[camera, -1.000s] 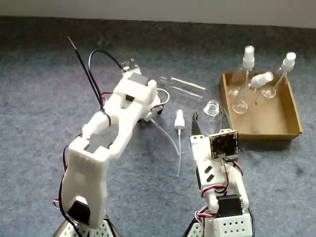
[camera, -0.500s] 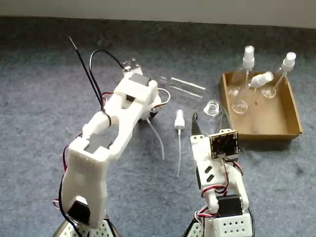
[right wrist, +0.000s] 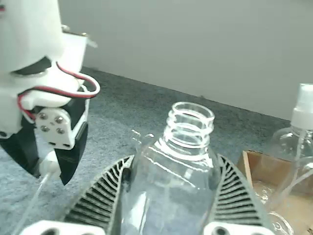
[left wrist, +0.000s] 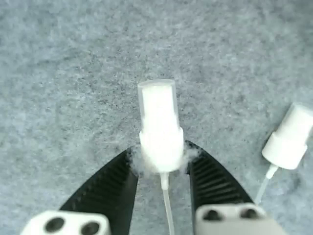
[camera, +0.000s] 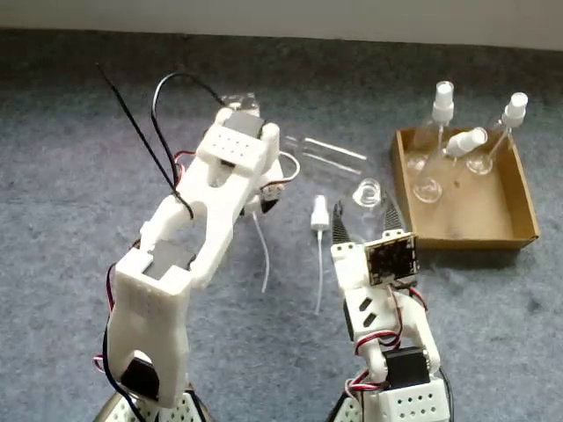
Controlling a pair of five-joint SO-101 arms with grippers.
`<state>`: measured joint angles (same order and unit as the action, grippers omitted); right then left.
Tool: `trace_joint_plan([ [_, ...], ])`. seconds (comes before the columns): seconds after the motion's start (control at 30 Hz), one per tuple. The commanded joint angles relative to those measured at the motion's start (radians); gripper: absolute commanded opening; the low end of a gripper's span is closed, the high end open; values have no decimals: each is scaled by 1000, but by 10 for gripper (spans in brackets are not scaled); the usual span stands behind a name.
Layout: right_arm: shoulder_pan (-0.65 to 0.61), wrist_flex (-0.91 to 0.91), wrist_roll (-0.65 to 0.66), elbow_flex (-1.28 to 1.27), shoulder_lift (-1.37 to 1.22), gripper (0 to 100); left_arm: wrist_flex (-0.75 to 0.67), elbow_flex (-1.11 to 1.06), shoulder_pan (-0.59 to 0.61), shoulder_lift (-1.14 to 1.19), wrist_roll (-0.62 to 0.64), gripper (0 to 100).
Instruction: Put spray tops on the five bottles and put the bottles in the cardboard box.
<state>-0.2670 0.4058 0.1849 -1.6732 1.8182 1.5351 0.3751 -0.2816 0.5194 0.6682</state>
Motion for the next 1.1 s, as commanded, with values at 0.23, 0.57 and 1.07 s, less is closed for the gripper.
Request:
trace_joint_plan([
  [0.23, -90, 58, 14, -124, 19, 145, 87, 56, 2, -257, -189, 4],
  [0.57, -168, 61, 227, -124, 16, 145, 123, -56, 1, -558, -250, 4],
  [1.07, -197, 24, 133, -124, 19, 145, -537, -690, -4, -1136, -285, 4],
])
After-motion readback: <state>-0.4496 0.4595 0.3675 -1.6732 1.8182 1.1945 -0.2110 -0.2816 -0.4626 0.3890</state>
